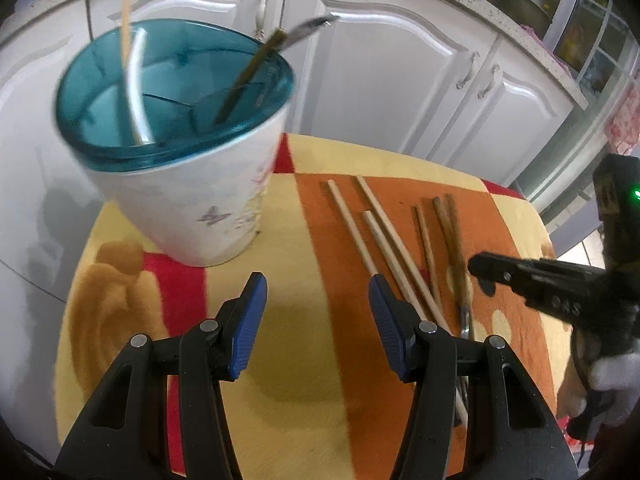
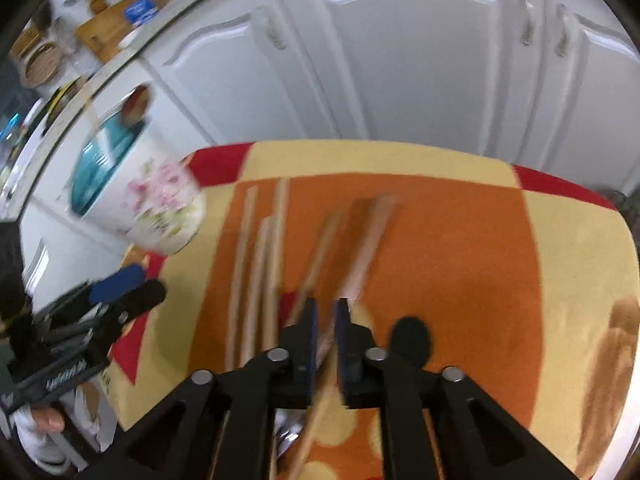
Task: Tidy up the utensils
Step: 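Lower the left gripper onto a wooden chopstick while the right gripper reaches toward chopsticks, then close the left gripper on a chopstick while the right gripper grasps another chopstick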
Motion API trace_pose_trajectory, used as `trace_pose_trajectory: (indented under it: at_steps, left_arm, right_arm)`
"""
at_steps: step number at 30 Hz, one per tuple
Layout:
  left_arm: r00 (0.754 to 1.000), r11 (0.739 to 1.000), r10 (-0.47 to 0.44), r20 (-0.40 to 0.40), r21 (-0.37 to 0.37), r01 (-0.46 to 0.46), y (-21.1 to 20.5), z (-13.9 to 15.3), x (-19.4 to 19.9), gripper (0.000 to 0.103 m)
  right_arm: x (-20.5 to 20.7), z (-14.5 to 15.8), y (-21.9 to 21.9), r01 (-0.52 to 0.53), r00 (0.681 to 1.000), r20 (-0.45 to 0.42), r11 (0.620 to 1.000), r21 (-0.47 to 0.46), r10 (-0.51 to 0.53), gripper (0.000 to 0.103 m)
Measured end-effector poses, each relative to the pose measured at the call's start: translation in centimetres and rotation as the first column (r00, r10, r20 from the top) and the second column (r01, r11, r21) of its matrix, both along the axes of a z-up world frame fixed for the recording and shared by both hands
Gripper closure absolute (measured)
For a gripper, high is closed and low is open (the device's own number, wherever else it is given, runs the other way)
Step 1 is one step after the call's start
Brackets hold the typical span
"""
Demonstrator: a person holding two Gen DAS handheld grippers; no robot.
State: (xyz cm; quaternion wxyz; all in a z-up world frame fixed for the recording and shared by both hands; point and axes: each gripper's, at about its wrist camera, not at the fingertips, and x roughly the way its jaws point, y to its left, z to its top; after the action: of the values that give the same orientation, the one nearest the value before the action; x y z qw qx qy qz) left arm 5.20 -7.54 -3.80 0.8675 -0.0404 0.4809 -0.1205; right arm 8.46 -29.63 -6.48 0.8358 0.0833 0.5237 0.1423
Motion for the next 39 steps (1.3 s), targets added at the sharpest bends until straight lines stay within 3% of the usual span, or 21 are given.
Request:
trace_pose_trajectory:
  at_steps: [2,7,11,15,18,22,23,24,27,32,37,39]
  left_arm:
    - [1.0,1.0,-0.013,-0.015,-0.018,0.012,-0.4,-0.4,0.4,0.05]
    - [0.997,0.998,-0.031,-0.069,-0.063,0.027,-1.5,-1.8,1.7,0.051]
    - [0.995,0.997,-0.042,-0.087,-0.068,0.037,-2.2,-2.6,2.4,0.054]
    - [0.991,0.997,-0.077,-0.108,-0.028,0.074,-3.7,-3.6,3.0,0.07]
    - [0.993,0.997,-0.083,-0.088,0.002,0.083,-4.1,-3.6,3.0,0.072]
    - [0.992,0.996,-0.084,-0.094,-0.009,0.084,-4.4,-3.6,3.8,0.072]
    - [0.992,0.996,-0.086,-0.096,-0.011,0.086,-4.5,-3.6,3.9,0.079]
    - [0.991,0.996,-0.089,-0.101,-0.015,0.088,-4.4,-3.7,3.9,0.092]
    - [0.989,0.994,-0.097,-0.11,-0.056,0.092,-3.5,-3.8,3.6,0.094]
    - [0.983,0.991,-0.127,-0.131,-0.068,0.119,-2.5,-3.6,2.0,0.098]
    - [0.972,0.983,-0.18,-0.154,-0.062,0.172,-1.2,-3.5,-1.6,0.099]
    - [0.969,0.982,-0.19,-0.16,-0.044,0.185,-1.0,-3.3,-2.4,0.099]
  right_arm:
    - [0.8,-0.5,-0.8,0.037,0.999,-0.013,0.999,0.016,-0.036,0.08]
    - [2.5,-1.5,-0.7,0.048,0.998,-0.047,0.997,0.055,-0.045,0.08]
    - [3.4,-0.9,-0.6,0.055,0.998,-0.017,0.995,0.081,-0.054,0.08]
    - [4.5,-1.3,0.0,0.056,0.998,-0.021,0.998,-0.02,-0.056,0.08]
    - [4.7,-1.7,-0.6,0.064,0.998,-0.028,0.998,0.013,-0.064,0.081]
    - [4.9,-1.8,0.2,0.032,0.999,-0.017,0.999,-0.017,-0.033,0.081]
    - [5.0,-1.8,0.4,0.023,1.0,-0.016,0.999,-0.027,-0.023,0.081]
    - [5.0,-1.8,0.5,0.01,1.0,-0.019,0.999,-0.04,-0.011,0.083]
    - [4.5,-1.9,0.4,-0.027,0.999,-0.02,0.998,-0.051,0.026,0.094]
    - [2.1,-1.8,-1.4,-0.017,0.999,-0.039,1.0,-0.018,0.016,0.095]
    - [-1.2,-2.2,-3.6,-0.031,0.993,-0.114,0.998,0.049,0.036,0.095]
    - [-1.6,-1.9,-3.7,-0.036,0.992,-0.12,0.999,0.035,0.04,0.095]
